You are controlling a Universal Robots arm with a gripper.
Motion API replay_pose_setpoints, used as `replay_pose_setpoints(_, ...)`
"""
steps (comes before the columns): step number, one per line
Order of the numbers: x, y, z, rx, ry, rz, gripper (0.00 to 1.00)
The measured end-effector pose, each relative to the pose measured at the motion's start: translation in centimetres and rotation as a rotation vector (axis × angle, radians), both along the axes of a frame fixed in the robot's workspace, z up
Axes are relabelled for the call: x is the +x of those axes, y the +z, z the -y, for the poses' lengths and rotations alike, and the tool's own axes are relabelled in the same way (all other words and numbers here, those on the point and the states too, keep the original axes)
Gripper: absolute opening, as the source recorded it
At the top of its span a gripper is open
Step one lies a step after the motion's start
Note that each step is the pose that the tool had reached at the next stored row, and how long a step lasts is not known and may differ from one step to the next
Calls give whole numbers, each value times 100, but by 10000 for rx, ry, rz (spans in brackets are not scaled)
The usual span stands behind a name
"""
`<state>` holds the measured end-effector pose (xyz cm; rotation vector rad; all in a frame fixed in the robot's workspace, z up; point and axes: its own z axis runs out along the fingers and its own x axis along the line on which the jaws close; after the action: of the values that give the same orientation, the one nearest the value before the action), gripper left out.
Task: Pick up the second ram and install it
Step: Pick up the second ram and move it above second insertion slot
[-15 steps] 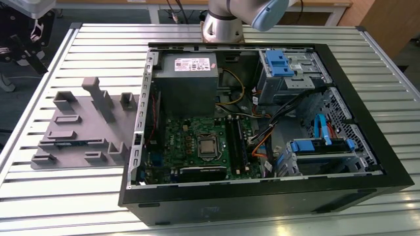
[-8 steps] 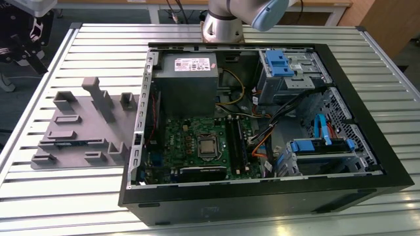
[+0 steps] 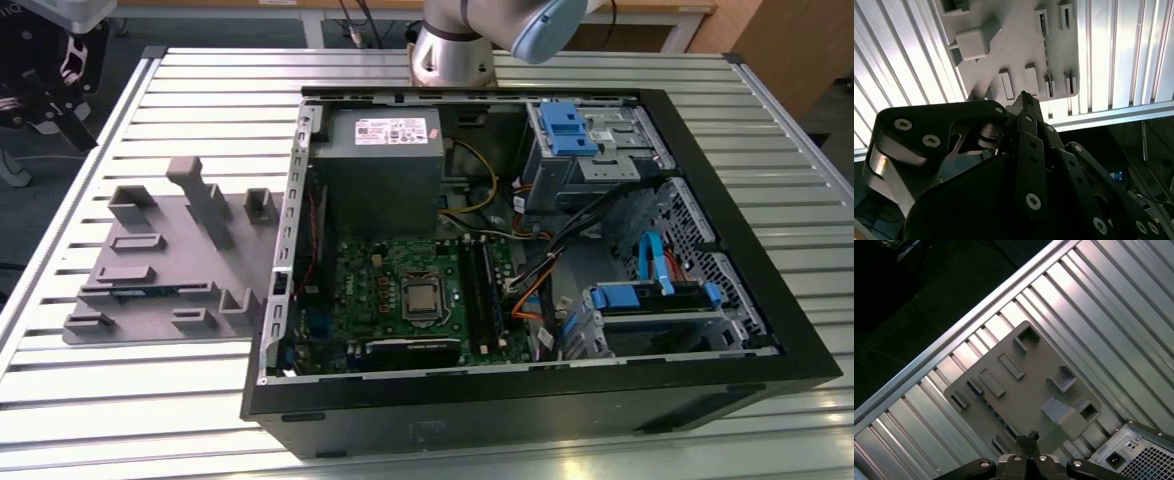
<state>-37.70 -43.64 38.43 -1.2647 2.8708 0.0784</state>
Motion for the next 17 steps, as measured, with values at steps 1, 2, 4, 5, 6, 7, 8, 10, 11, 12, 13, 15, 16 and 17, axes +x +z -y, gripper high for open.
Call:
replay_pose_setpoints(1,0,0,0,0,15,0,11)
replay_pose_setpoints(2,0,0,0,0,31,0,11)
replay_pose_setpoints(4,0,0,0,0,62,0,11)
replay_pose_setpoints(5,0,0,0,0,79,0,11)
replay_pose_setpoints(6,0,-1,0,0,97,0,11)
replay_pose_setpoints(7,0,-1,0,0,117,0,11)
replay_pose_setpoints(8,0,-1,0,0,141,0,11)
replay_pose_setpoints(10,0,-1,0,0,192,0,11)
replay_pose_setpoints(11,0,-1,0,0,215,0,11)
replay_pose_setpoints(12,0,-2,0,0,236,0,11)
replay_pose_setpoints(13,0,-2,0,0,256,0,11)
replay_pose_setpoints(15,0,-2,0,0,292,0,11)
replay_pose_setpoints(16,0,-2,0,0,308,0,11)
replay_pose_setpoints(17,0,-2,0,-1,324,0,11)
